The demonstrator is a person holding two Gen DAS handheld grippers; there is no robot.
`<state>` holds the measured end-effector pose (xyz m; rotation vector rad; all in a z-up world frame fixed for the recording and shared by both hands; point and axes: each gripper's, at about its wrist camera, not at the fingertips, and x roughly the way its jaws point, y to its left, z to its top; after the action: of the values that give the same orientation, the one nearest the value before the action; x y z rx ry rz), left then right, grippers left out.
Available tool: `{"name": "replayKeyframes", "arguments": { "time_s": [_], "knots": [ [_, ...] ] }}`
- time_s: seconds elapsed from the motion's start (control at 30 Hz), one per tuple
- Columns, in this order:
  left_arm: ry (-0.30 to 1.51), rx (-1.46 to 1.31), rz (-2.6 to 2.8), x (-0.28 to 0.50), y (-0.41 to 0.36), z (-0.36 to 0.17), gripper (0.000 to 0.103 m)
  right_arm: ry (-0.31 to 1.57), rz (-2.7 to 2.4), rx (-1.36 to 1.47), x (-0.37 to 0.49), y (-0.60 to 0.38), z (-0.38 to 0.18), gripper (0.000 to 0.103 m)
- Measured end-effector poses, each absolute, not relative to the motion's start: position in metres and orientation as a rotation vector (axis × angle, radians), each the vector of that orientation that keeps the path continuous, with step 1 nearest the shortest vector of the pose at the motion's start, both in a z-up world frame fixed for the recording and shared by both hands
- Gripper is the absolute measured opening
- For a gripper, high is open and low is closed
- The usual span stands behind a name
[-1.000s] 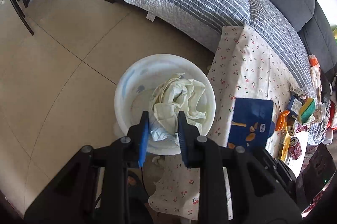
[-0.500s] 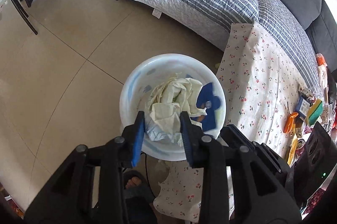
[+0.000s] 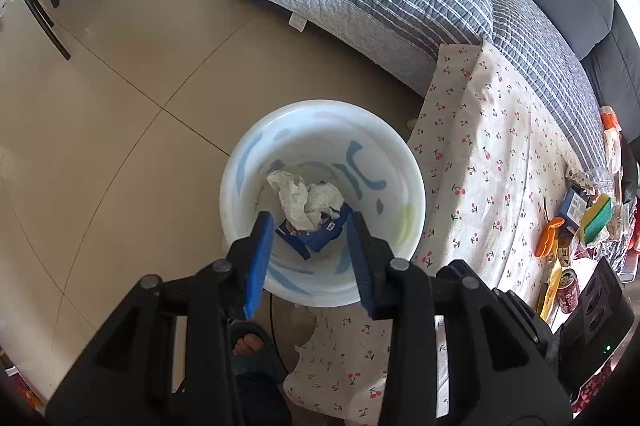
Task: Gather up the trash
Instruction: 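Carry both items over the white bin and open both tools to drop them, then move both open tools back over the table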
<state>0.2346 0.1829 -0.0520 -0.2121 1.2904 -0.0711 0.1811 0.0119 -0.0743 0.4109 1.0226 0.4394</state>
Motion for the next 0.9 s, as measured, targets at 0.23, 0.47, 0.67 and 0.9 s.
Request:
{"name": "replayKeyframes", "arguments": {
  "time_s": [0.23, 0.47, 0.67, 0.9],
  "knots": [
    [1.242, -0.249, -0.126, 0.233, 0.169, -0.049, 0.040, 1.045, 0.378, 0.400, 0.162, -0.032, -0.072, 0.013],
    [1.232, -0.272, -0.251, 0.230, 0.129, -0.042, 0.048, 1.046, 0.298, 0.389, 0.134, -0.096, -0.052, 0.045],
    [1.231, -0.192, -0.328, 0.217, 0.072, -0.030, 0.055, 1.008, 0.220, 0.342, 0.102, -0.161, -0.033, 0.070],
    [1.239, -0.085, -0.458, 0.194, -0.011, -0.027, 0.056, 0.967, 0.012, 0.547, 0.072, -0.271, -0.054, 0.081]
  ]
}}
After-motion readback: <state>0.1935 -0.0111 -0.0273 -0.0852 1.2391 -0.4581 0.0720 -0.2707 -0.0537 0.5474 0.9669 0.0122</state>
